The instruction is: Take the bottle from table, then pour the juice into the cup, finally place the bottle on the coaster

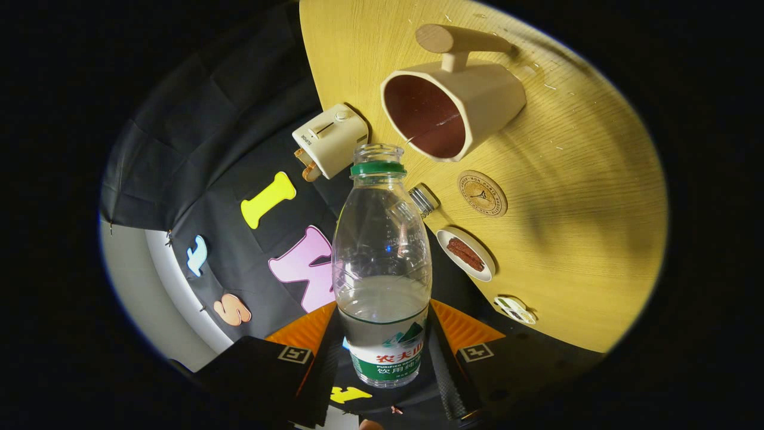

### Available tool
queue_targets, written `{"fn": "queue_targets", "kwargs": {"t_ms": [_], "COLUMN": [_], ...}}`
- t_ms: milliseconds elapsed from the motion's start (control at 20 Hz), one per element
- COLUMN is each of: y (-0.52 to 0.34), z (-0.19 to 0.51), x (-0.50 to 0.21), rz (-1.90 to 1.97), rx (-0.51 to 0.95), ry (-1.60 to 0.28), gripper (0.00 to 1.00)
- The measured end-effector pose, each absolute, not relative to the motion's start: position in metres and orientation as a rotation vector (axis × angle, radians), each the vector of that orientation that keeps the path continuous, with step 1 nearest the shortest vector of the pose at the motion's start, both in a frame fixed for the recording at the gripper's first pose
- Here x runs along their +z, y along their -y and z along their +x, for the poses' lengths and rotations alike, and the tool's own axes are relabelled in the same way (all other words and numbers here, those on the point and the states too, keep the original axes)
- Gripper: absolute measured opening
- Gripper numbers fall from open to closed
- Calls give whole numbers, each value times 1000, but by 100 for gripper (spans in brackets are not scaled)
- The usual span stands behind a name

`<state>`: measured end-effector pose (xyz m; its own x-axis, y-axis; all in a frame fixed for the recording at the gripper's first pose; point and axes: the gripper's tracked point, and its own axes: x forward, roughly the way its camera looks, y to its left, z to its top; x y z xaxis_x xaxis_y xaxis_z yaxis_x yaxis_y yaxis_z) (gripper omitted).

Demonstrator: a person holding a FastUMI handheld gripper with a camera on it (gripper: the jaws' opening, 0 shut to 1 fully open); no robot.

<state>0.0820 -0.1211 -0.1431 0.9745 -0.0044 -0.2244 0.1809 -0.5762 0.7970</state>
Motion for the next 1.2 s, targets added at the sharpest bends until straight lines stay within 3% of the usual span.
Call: {"fn": "queue_targets", "kwargs": {"t_ms": [750, 1200], "y": [126, 123], "z": [81, 69], "x": [-154, -173], "rz": [2095, 1700], "rx": [-301, -336], "ry": [-60, -112], "gripper": [74, 74]}}
